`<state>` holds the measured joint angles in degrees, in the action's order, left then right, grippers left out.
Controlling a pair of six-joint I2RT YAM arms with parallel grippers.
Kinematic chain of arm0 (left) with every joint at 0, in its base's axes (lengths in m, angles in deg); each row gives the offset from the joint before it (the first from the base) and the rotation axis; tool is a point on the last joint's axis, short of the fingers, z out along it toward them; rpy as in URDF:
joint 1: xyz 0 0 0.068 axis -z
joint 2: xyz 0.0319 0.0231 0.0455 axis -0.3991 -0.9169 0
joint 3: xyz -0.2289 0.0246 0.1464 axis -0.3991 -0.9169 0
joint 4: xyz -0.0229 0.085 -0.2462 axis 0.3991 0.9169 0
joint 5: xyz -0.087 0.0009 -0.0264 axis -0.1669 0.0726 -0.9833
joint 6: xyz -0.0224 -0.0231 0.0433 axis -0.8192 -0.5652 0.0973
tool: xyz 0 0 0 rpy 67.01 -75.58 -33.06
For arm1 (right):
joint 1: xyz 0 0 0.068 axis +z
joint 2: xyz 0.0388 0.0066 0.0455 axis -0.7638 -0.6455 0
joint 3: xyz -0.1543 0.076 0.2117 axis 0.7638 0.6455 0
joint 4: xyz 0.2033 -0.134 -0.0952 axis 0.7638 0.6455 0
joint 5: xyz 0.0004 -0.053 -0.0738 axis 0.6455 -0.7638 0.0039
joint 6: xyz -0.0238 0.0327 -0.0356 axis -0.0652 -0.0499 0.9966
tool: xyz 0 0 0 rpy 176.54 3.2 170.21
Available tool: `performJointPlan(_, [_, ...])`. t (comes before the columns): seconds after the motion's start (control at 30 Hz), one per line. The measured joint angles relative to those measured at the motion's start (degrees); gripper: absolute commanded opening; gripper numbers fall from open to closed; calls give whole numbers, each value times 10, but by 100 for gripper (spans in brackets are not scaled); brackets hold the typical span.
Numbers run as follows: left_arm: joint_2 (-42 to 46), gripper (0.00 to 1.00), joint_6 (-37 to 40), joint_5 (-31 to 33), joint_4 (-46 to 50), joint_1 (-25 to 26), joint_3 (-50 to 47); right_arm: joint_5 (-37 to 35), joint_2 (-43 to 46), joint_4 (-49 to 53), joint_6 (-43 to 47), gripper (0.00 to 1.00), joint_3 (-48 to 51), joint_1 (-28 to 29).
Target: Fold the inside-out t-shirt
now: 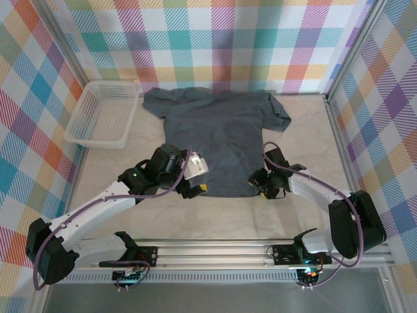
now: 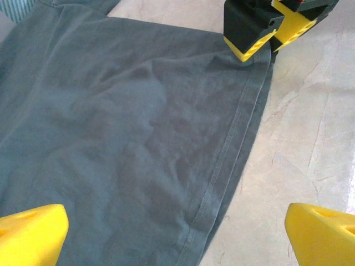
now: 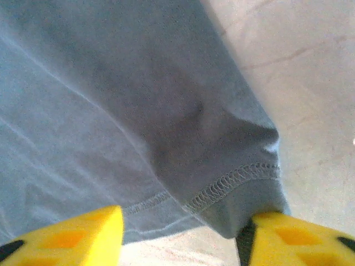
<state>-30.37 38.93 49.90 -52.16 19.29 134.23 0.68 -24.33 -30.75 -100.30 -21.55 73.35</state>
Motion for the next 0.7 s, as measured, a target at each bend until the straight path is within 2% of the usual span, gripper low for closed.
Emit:
performJointPlan(0.03, [0, 100, -2, -1, -3, 0, -3, -2, -2, -2, -3, 33, 0, -2])
performJointPlan(0.07, [0, 100, -3, -3, -11, 0, -7, -5, -6, -5, 0, 18, 0, -3])
performJointPlan(0.13, [-1, 100, -8, -10, -17, 1, -13, -9, -7, -8, -4, 0, 0, -7])
performJointPlan(0.33, [-47, 100, -60, -38, -103, 25, -27, -2, 23, 2, -7, 0, -11, -18])
performJointPlan(0.53, [-214, 100, -104, -24, -278, 116, -34, 3, 112, 21, -44, 0, -41, -22])
performJointPlan(0.7, [-327, 100, -119, 35, -372, 136, -32, 5, 136, 31, -61, 0, -60, -25])
